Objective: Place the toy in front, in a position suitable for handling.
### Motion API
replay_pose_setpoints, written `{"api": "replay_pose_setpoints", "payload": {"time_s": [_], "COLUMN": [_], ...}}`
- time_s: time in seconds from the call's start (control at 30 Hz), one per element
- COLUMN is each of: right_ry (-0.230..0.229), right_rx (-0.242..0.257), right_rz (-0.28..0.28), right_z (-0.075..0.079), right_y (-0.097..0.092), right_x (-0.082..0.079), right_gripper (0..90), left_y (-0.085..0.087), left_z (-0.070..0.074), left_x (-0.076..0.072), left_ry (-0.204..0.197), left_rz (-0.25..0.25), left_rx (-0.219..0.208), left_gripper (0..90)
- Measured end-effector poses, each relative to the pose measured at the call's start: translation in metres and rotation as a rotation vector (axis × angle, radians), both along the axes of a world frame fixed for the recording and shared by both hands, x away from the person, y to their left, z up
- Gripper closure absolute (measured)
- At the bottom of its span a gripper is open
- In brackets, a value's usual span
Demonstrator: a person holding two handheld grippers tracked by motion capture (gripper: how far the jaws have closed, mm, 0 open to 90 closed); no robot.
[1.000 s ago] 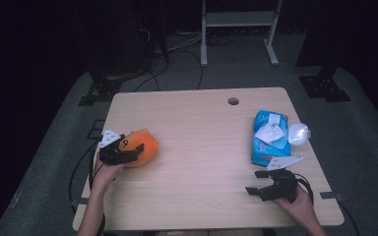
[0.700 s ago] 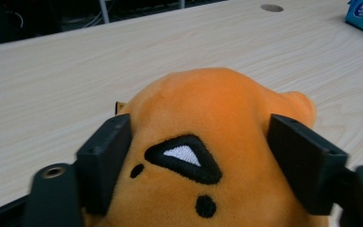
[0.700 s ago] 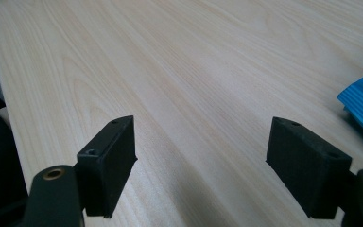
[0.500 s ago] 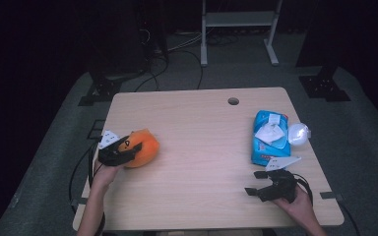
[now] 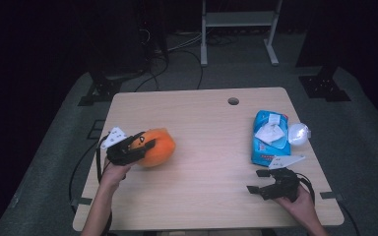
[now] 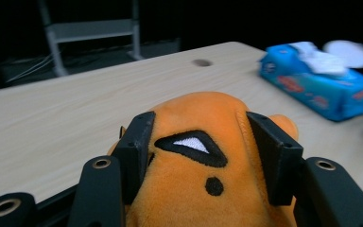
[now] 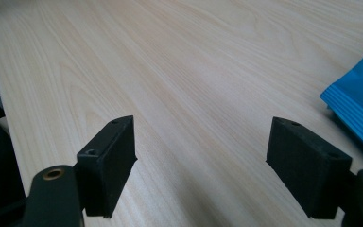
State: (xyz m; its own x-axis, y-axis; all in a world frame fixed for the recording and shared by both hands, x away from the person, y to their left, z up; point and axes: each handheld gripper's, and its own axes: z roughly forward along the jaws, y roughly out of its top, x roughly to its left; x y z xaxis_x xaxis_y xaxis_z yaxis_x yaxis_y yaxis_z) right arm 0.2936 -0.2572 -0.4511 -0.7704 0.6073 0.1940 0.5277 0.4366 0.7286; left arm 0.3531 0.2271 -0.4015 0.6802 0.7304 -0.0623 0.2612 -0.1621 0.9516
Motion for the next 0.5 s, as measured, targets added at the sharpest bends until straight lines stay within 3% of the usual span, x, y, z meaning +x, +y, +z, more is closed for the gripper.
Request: {"api": "replay_pose_setpoints", "payload": {"time_s": [0.03, 0.2, 0.23, 0.27, 0.3, 0.33, 0.37, 0.4, 0.43, 0.47, 0.5], "right_ry": [0.0, -0.002, -0.002, 0.006, 0.012, 0.013, 0.015, 0.015, 0.015, 0.009, 0.006], "right_rx": [0.0, 0.013, 0.013, 0.02, 0.018, 0.016, 0.013, 0.011, 0.011, 0.018, 0.021], "right_rz": [0.0, -0.016, -0.016, -0.018, -0.018, -0.017, -0.017, -0.017, -0.017, -0.023, -0.025], "right_z": [0.0, 0.001, 0.001, 0.0, 0.0, -0.001, -0.001, -0.001, -0.001, 0.001, 0.001], "right_y": [0.0, -0.004, -0.004, -0.006, -0.006, -0.007, -0.007, -0.008, -0.008, -0.01, -0.011], "right_x": [0.0, -0.002, -0.002, -0.001, -0.001, 0.0, 0.0, 0.0, 0.0, -0.001, -0.001], "right_gripper": [23.2, 23.3, 23.3, 23.2, 23.2, 23.2, 23.2, 23.2, 23.2, 23.3, 23.2], "left_y": [0.0, -0.049, -0.049, -0.069, -0.069, -0.085, -0.085, -0.103, -0.103, -0.121, -0.121], "left_z": [0.0, 0.008, 0.008, 0.008, 0.008, 0.006, 0.006, -0.001, -0.001, -0.01, -0.01], "left_x": [0.0, -0.005, -0.005, -0.004, -0.004, -0.003, -0.003, -0.002, -0.002, -0.004, -0.004], "left_ry": [0.0, -0.016, -0.016, -0.011, -0.011, -0.001, -0.001, 0.021, 0.021, 0.037, 0.037], "left_rz": [0.0, -0.135, -0.135, -0.186, -0.186, -0.223, -0.223, -0.268, -0.268, -0.311, -0.311], "left_rx": [0.0, 0.009, 0.009, 0.015, 0.015, 0.016, 0.016, 0.023, 0.023, 0.024, 0.024], "left_gripper": [46.2, 46.1, 46.0, 46.0, 46.0, 46.0, 46.1, 46.0, 46.1, 46.0, 46.0]}}
